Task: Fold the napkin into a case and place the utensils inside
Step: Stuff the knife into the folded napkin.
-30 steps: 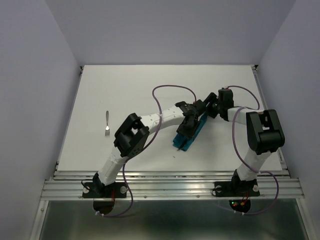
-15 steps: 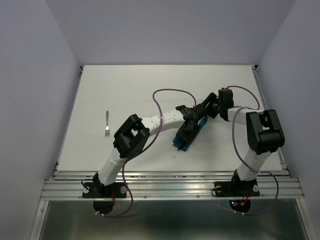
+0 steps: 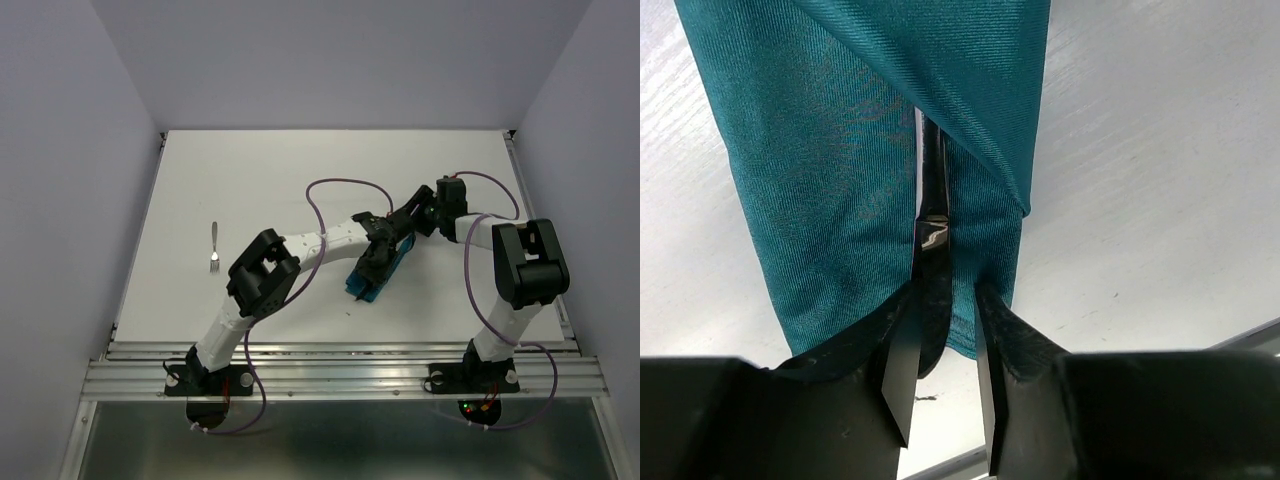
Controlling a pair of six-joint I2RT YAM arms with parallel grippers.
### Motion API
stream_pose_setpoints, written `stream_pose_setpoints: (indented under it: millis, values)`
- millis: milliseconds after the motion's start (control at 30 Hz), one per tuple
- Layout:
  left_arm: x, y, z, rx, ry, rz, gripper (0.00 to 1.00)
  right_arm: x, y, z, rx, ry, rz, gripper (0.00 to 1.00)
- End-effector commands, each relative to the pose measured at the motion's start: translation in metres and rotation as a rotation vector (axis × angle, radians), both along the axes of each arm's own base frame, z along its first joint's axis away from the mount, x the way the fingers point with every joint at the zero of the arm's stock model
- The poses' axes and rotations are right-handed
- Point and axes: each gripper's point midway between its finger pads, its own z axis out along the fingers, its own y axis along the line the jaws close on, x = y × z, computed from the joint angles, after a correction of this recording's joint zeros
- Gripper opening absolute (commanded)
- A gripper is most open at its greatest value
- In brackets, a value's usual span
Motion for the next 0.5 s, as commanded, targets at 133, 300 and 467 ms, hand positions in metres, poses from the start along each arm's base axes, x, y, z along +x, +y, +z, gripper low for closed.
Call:
stream_pose_setpoints:
  millis: [133,300,467]
  values:
    - [-0.001,0.003,-0.005,0.024,-0.010,-0.010,0.40,-0.025,-0.002,-0.031,-0.041,0.118,0.013,0.62]
    - [0.000,0.006,-0.007,0.036,-0.018,-0.006,0.46,-0.025,-0.002,-0.031,-0.040,0.118,0.014,0.62]
    - [-0.001,0.009,-0.014,0.052,-0.013,-0.007,0.46,-0.024,-0.001,-0.031,-0.040,0.118,0.014,0.62]
